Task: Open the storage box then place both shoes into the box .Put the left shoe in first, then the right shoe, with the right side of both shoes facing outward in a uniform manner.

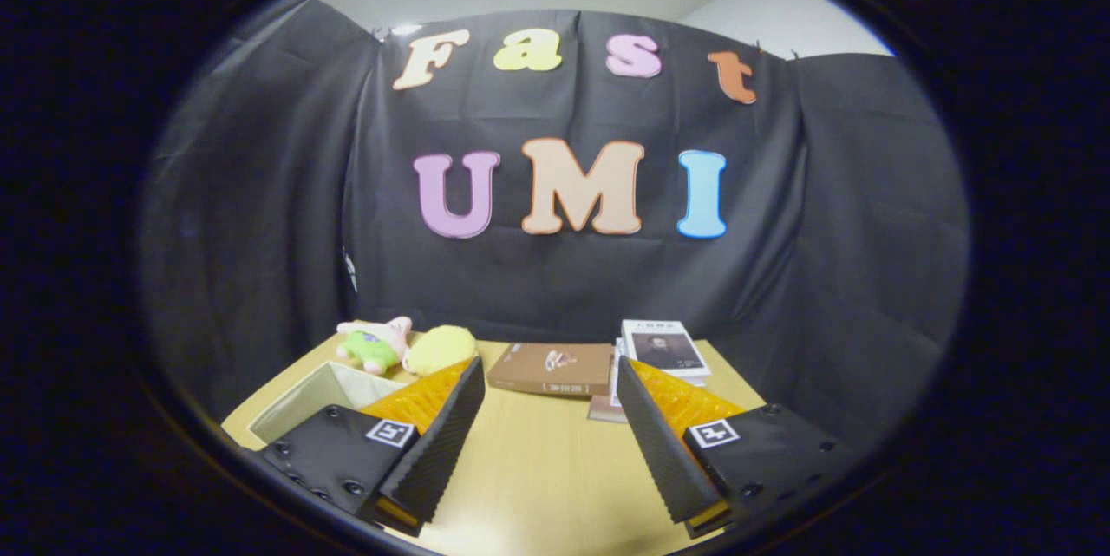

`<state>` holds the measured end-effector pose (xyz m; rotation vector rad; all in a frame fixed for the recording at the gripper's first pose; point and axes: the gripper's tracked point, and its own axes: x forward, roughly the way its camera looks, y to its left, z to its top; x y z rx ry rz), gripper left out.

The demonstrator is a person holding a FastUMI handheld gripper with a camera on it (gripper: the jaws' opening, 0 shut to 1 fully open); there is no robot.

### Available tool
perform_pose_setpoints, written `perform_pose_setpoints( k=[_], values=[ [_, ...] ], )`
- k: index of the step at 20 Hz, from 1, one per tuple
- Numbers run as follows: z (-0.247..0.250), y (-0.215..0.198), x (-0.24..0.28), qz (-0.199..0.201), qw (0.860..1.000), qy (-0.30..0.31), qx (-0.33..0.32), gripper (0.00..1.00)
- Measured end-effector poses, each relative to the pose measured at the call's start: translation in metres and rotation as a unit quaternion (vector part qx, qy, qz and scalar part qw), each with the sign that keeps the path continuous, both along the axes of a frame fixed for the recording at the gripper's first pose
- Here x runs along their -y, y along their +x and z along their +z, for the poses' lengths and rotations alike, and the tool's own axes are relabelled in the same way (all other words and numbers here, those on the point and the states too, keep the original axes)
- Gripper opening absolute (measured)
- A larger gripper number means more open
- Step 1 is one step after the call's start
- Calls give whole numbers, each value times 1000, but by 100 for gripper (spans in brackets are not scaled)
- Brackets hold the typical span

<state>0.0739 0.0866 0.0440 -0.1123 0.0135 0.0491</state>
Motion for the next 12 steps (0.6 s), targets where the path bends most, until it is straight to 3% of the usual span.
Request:
perform_pose_setpoints(
  k=[8,12],
  values=[
    [19,-39,30,2,996,4,92,98],
    [17,-53,25,37,991,26,128,98]
  ],
)
